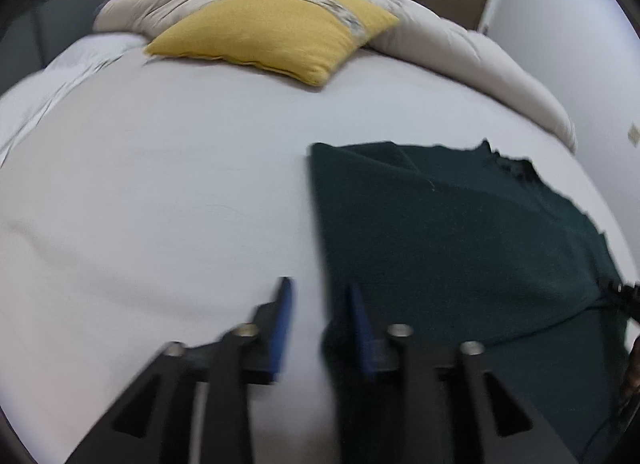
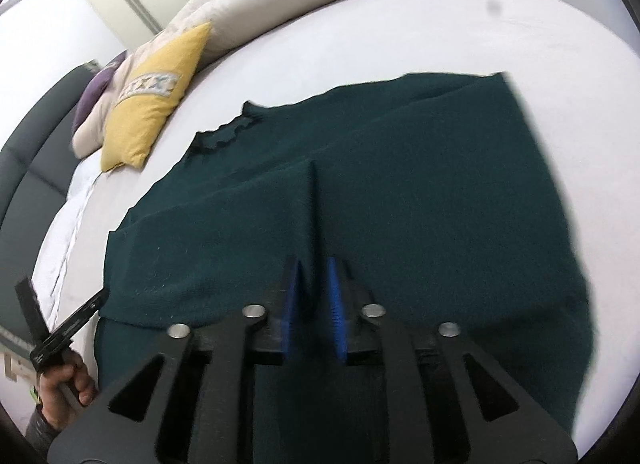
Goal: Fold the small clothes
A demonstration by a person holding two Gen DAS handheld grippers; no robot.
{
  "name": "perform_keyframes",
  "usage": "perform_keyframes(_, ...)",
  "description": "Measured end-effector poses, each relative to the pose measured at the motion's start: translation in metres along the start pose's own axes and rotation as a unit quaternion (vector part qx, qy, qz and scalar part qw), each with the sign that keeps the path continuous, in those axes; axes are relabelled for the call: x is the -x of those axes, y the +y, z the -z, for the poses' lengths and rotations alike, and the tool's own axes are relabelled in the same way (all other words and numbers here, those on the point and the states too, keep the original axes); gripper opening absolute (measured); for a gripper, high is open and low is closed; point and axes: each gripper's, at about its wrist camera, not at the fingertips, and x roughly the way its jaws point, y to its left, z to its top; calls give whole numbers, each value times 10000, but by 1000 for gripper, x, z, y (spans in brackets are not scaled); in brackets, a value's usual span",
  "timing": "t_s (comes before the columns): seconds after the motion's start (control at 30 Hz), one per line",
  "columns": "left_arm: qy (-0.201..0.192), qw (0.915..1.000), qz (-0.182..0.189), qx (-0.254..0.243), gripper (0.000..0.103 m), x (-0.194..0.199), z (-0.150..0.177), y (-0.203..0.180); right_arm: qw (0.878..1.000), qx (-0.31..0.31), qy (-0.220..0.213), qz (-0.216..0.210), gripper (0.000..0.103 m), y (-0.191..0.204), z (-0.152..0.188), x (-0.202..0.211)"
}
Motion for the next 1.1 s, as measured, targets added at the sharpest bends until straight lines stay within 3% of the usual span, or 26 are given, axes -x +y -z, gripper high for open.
perform_keyframes(0.1, -100, 9999, -23, 136, 51, 35, 16, 12, 9993, -97, -333, 109, 49, -7, 15, 43)
perform_keyframes(0.13, -133, 9997, 42, 208, 51, 48, 24, 16, 9990, -124, -430, 86, 51, -10, 21, 55)
perform_keyframes(0.4, 178, 9963, 760, 347, 63, 120, 109, 18, 9969, -372, -679, -146, 51, -40, 103, 165)
perform_keyframes(0.6, 379, 9891, 1188, 777, 69, 152, 156, 22, 9976, -378, -575, 73, 51, -64, 171, 218)
perform_keyframes(0.73, 415, 9890, 1184, 783, 70, 167, 170, 23, 9974, -506, -475, 167, 51, -89, 205, 239)
perform_keyframes(0.83, 502, 9883, 1223, 762, 75, 171, 176, 22, 9962, -718, -395, 300, 57, -113, 225, 251)
perform_keyframes(0.97, 672, 9859, 1304, 806, 75, 172, 191, 22, 9941, -908, -325, 507, 60, -136, 233, 260)
perform_keyframes(1.1, 846, 9837, 1339, 846, 74, 170, 205, 25, 9949, -901, 85, 439, 60, -143, 241, 251)
